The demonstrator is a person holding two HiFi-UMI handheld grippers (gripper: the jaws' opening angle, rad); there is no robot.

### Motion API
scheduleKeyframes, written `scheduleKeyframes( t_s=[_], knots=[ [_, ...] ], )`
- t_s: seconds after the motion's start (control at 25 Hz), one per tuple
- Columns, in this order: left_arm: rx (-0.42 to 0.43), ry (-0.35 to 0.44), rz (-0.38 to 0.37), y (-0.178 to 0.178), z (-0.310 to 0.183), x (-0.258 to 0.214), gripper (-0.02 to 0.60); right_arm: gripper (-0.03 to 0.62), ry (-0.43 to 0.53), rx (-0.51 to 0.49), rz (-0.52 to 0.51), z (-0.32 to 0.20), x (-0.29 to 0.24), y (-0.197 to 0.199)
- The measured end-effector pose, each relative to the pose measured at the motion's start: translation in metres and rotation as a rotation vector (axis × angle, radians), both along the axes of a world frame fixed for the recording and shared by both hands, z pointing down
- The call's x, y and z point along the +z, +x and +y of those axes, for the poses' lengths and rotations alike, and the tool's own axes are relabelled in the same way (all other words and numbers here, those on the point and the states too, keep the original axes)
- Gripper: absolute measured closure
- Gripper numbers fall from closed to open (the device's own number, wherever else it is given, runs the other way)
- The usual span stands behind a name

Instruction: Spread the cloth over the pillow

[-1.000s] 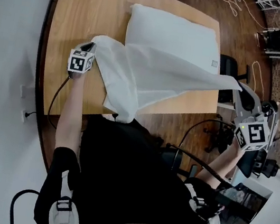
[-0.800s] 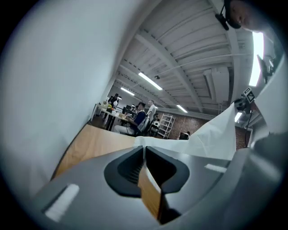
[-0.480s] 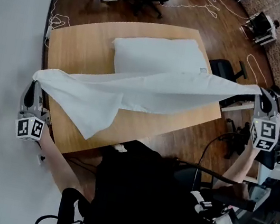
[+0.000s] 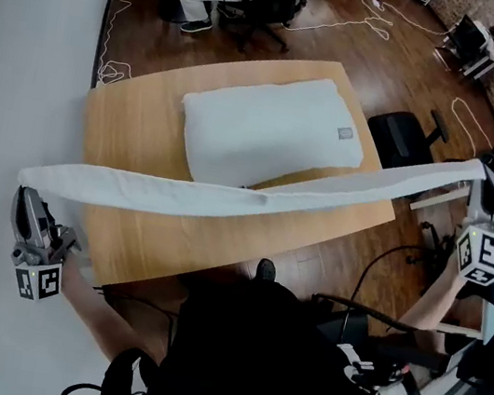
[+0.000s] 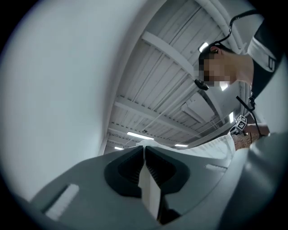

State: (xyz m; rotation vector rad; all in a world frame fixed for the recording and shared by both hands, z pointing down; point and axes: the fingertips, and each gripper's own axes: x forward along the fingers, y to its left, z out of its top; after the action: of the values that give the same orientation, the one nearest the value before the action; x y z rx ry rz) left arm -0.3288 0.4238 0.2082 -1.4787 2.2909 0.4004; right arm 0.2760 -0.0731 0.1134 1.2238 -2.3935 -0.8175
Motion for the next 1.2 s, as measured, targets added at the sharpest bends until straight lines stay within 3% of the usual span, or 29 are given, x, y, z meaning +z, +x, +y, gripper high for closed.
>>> scheduleKeyframes(
  t_s=[0.16, 0.4, 0.56, 0.8, 0.96, 1.2],
  knots=[
    [-0.087, 0.091, -0.011, 0.091, -0.011, -0.031, 0.560, 0.588, 0.015, -0.014, -0.104, -0.034, -0.003, 0.090],
    [-0.164, -0.014, 0.054, 0.196, -0.048, -0.020, 0.560, 0.588, -0.104, -0.106, -0.238, -0.106, 0.042, 0.164],
    [-0.207, -0.043, -0.011, 0.226, -0.056, -0.051, 0.560, 0.588, -0.077, -0.135, -0.348, -0.126, 0.040, 0.182],
    [-0.193, 0.003, -0.044, 0.229, -0.056, -0.053, 0.560, 0.588, -0.072, -0.127, -0.456, -0.132, 0.038, 0.185],
    [-0.128, 0.114, -0.046, 0.208, -0.054, -0.032, 0.560, 0.588, -0.016, -0.064, -0.465, -0.114, 0.024, 0.182],
    [-0.070, 0.168, -0.021, 0.167, -0.047, -0.005, 0.560, 0.588, -0.001, -0.009, -0.421, -0.084, 0.015, 0.152]
  ],
)
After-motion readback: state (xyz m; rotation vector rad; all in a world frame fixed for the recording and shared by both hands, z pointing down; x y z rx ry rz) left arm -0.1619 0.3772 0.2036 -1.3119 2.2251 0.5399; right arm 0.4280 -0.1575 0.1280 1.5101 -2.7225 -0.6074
